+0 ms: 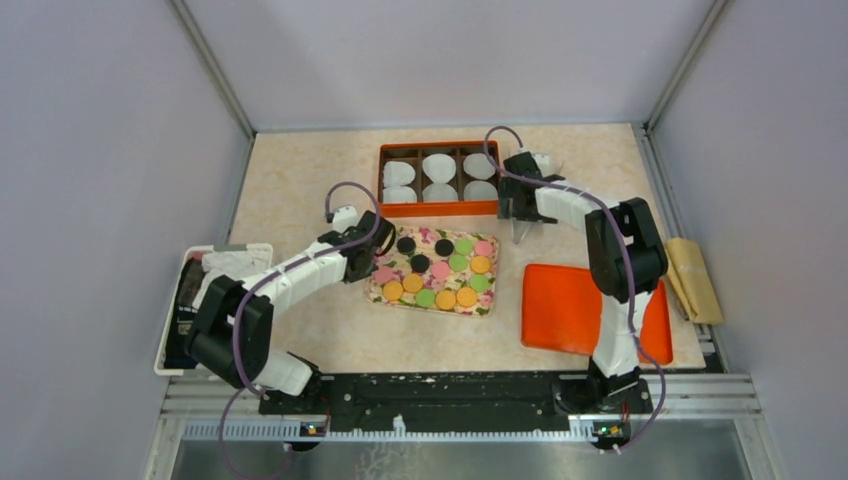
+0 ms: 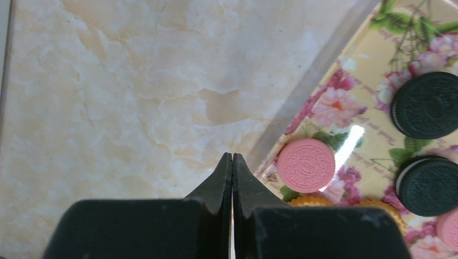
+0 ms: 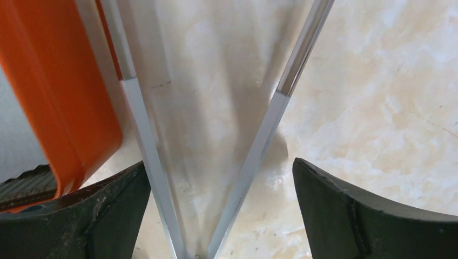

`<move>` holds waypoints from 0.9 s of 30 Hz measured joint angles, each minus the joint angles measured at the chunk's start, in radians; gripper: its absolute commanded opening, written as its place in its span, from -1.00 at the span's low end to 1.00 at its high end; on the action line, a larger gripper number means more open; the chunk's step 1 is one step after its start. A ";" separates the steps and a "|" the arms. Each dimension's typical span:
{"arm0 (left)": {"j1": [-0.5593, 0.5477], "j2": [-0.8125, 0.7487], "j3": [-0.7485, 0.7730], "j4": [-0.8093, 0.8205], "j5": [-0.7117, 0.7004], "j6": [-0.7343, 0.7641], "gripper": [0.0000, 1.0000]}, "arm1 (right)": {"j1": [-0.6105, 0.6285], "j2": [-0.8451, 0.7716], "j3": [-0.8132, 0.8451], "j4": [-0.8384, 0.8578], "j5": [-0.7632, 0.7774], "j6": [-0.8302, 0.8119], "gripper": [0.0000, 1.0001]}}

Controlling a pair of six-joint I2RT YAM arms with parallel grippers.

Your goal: Pack the cookies

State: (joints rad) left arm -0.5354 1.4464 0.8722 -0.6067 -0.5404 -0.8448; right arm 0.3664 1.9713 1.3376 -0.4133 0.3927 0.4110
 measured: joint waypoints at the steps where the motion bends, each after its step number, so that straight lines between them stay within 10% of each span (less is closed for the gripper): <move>1: 0.003 0.000 -0.009 0.003 -0.002 -0.001 -1.00 | -0.005 0.004 0.006 -0.003 0.001 -0.002 0.92; 27: 0.055 0.017 -0.150 0.142 0.006 0.019 -1.00 | -0.066 -0.093 -0.107 -0.068 -0.093 -0.015 0.92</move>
State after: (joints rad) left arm -0.4805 1.4635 0.7227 -0.4648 -0.5346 -0.8261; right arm 0.3004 1.8778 1.2308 -0.4808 0.2996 0.3958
